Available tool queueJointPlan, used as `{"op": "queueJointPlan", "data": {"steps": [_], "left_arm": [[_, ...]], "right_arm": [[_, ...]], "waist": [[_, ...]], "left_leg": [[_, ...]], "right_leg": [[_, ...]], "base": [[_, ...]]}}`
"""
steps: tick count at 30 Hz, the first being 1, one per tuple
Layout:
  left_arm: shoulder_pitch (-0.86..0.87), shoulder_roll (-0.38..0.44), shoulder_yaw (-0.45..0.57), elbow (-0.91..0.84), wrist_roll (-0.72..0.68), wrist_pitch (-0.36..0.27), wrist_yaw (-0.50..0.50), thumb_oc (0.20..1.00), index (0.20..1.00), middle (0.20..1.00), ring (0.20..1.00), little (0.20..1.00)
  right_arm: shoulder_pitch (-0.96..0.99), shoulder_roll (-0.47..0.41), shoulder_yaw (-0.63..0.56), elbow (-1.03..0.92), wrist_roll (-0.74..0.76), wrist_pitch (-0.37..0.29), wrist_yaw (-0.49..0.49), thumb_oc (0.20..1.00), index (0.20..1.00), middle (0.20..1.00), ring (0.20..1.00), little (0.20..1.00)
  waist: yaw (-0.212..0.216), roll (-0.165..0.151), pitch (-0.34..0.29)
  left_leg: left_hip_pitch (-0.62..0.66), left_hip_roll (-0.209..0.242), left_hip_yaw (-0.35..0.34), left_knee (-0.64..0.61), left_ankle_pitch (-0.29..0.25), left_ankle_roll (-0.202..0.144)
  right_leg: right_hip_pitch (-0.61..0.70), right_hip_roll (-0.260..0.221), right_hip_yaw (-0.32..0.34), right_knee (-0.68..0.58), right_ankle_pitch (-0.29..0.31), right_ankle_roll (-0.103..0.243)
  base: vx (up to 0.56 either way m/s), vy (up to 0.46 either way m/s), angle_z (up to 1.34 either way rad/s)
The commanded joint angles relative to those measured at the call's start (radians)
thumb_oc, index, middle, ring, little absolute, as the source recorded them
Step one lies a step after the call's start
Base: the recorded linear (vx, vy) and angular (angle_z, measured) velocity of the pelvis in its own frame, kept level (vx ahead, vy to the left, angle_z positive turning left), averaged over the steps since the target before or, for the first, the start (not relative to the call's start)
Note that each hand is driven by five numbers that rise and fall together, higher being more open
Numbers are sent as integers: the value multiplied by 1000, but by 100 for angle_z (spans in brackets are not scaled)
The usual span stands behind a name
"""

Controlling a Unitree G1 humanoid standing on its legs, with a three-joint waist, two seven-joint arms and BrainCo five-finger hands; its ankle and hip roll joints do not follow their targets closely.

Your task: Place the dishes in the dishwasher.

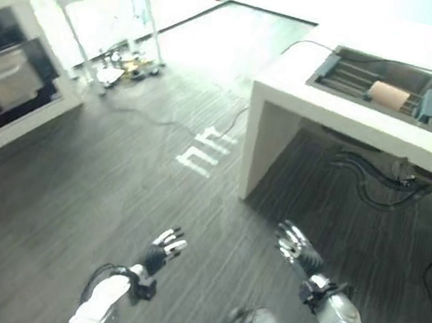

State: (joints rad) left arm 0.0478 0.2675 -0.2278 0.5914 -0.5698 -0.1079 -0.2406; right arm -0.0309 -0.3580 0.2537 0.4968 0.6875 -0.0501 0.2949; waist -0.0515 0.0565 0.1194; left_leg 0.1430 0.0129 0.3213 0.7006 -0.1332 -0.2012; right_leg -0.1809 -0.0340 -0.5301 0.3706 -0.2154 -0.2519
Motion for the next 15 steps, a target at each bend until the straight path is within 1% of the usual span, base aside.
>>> {"op": "queueJointPlan", "data": {"steps": [1, 2, 3, 4, 5, 6, 7, 9, 12, 15], "left_arm": [[-65, 33, -35, -66, -44, -78, -11, 1000, 1000, 1000, 1000, 1000], [-51, 40, -46, -95, -60, -83, 8, 1000, 1000, 1000, 1000, 1000], [-28, 43, -44, -117, -61, -88, 8, 1000, 1000, 1000, 1000, 1000], [-15, 46, -41, -132, -60, -87, 10, 1000, 1000, 1000, 1000, 1000], [-4, 46, -35, -143, -58, -89, 12, 1000, 1000, 1000, 1000, 1000], [-2, 46, -31, -143, -57, -91, 9, 1000, 1000, 1000, 1000, 1000], [-10, 43, -26, -140, -53, -89, 7, 1000, 1000, 1000, 1000, 1000], [-26, 45, -28, -135, -56, -83, 11, 1000, 1000, 1000, 1000, 1000], [-42, 52, -25, -112, -46, -88, -4, 1000, 1000, 1000, 1000, 1000], [-42, 60, -23, -108, -41, -96, -15, 1000, 1000, 1000, 1000, 1000]], "right_arm": [[-42, -11, -7, -46, 12, -41, 41, 1000, 1000, 1000, 1000, 1000], [-43, -9, 1, -60, -2, -33, 34, 1000, 1000, 1000, 1000, 1000], [-45, -7, 15, -63, -3, -30, 24, 1000, 1000, 1000, 1000, 1000], [-46, -6, 22, -60, -3, -33, 27, 1000, 1000, 1000, 1000, 1000], [-44, -4, 26, -56, -4, -40, 36, 1000, 1000, 1000, 1000, 1000], [-42, -5, 26, -55, -2, -44, 40, 1000, 1000, 1000, 1000, 1000], [-40, 0, 24, -54, -2, -51, 40, 1000, 1000, 1000, 1000, 1000], [-35, 4, 25, -47, 3, -67, 42, 1000, 1000, 1000, 1000, 1000], [-26, 12, 19, -37, 10, -86, 51, 1000, 1000, 1000, 1000, 1000], [-16, 24, 13, -48, -6, -76, 45, 1000, 1000, 1000, 1000, 1000]], "waist": [[40, -39, 68], [62, -47, 88], [92, -43, 104], [105, -40, 109], [112, -40, 109], [113, -43, 106], [109, -41, 99], [106, -38, 92], [101, -31, 85], [98, -27, 81]], "left_leg": [[-119, 37, -77, -205, 69, 125], [-182, 8, -120, -350, 147, 129], [-219, 9, -179, -438, 185, 115], [-239, 14, -209, -462, 210, 107], [-254, 19, -223, -474, 219, 104], [-239, 20, -205, -500, 192, 113], [-216, 30, -170, -551, 169, 115], [-187, 32, -162, -602, 158, 115], [-143, 34, -148, -663, 153, 119], [-117, 23, -144, -689, 143, 129]], "right_leg": [[116, -84, 151, -282, 233, 298], [157, -81, 205, -319, 246, 302], [202, -72, 248, -351, 240, 310], [214, -68, 266, -363, 238, 312], [218, -70, 275, -373, 238, 314], [222, -79, 264, -382, 241, 320], [221, -86, 239, -388, 242, 326], [214, -89, 225, -388, 244, 332], [208, -90, 212, -381, 243, 342], [204, -91, 220, -371, 239, 350]], "base": [[259, 175, -176], [214, 253, -177], [149, 219, -145], [136, 143, -125], [69, 89, -136], [35, 96, -135], [14, 92, -124], [11, 93, -53], [23, 85, 21], [22, 104, 53]]}}
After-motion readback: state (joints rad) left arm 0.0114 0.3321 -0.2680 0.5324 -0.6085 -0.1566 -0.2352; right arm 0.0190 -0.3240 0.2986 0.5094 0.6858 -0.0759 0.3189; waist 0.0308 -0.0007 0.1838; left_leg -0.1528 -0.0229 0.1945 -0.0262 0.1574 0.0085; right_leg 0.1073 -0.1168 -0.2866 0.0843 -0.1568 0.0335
